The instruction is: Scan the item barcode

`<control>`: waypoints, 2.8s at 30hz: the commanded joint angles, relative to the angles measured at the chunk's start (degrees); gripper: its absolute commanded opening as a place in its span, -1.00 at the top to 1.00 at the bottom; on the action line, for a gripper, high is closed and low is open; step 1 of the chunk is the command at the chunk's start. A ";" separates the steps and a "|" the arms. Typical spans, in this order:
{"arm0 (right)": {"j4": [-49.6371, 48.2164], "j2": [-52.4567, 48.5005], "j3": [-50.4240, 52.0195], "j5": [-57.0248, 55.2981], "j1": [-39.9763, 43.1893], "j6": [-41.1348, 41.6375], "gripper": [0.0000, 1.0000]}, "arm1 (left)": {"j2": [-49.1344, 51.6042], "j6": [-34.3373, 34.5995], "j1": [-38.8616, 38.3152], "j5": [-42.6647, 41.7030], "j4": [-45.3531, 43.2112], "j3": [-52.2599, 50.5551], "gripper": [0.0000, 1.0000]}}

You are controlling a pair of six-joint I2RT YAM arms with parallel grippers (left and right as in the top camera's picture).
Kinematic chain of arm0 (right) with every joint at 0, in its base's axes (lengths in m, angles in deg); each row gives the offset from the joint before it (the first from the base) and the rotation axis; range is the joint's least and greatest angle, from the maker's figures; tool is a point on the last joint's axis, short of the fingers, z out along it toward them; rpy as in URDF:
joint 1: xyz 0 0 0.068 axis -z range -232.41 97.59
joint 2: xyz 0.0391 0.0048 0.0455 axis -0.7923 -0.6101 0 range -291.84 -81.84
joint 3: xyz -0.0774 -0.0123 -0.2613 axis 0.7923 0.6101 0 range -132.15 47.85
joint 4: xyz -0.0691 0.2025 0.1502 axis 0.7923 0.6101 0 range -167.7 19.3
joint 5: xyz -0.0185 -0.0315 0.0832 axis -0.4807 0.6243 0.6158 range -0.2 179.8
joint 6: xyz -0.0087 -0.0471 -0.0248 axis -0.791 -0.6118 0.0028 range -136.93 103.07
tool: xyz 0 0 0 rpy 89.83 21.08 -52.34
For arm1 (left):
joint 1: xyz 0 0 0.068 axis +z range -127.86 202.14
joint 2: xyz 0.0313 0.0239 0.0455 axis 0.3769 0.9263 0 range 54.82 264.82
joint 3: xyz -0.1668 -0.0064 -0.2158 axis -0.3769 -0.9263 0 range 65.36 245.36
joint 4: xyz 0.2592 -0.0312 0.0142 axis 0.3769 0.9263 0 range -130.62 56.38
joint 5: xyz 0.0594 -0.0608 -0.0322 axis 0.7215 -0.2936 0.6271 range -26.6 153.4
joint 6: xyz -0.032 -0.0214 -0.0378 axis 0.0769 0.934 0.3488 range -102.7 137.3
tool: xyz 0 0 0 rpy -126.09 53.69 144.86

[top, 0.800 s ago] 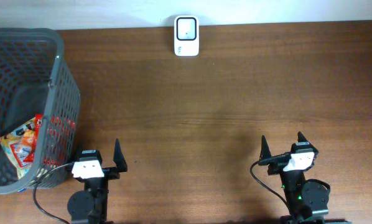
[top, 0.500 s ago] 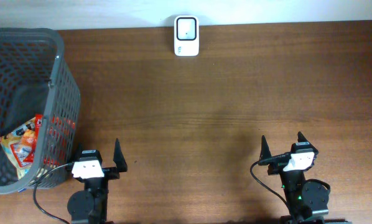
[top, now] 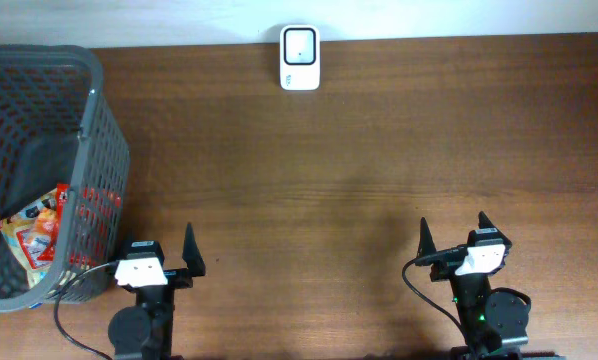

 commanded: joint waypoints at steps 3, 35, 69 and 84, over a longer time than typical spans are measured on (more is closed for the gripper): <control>0.33 0.42 0.42 -0.09 0.42 0.24 -0.97 | -0.37 4.37 0.28 -31.82 -38.42 -0.17 -0.98; 0.33 0.42 0.42 -0.09 0.42 0.24 -0.97 | 99.89 5.11 30.99 8.41 70.14 118.53 -0.96; 0.31 0.42 0.42 -0.09 0.42 0.24 -0.97 | 111.97 2.43 30.84 -19.08 86.03 165.17 1.00; 0.33 0.42 0.42 -0.09 0.42 0.24 -0.97 | 132.28 7.67 -21.42 -13.79 83.82 156.47 1.00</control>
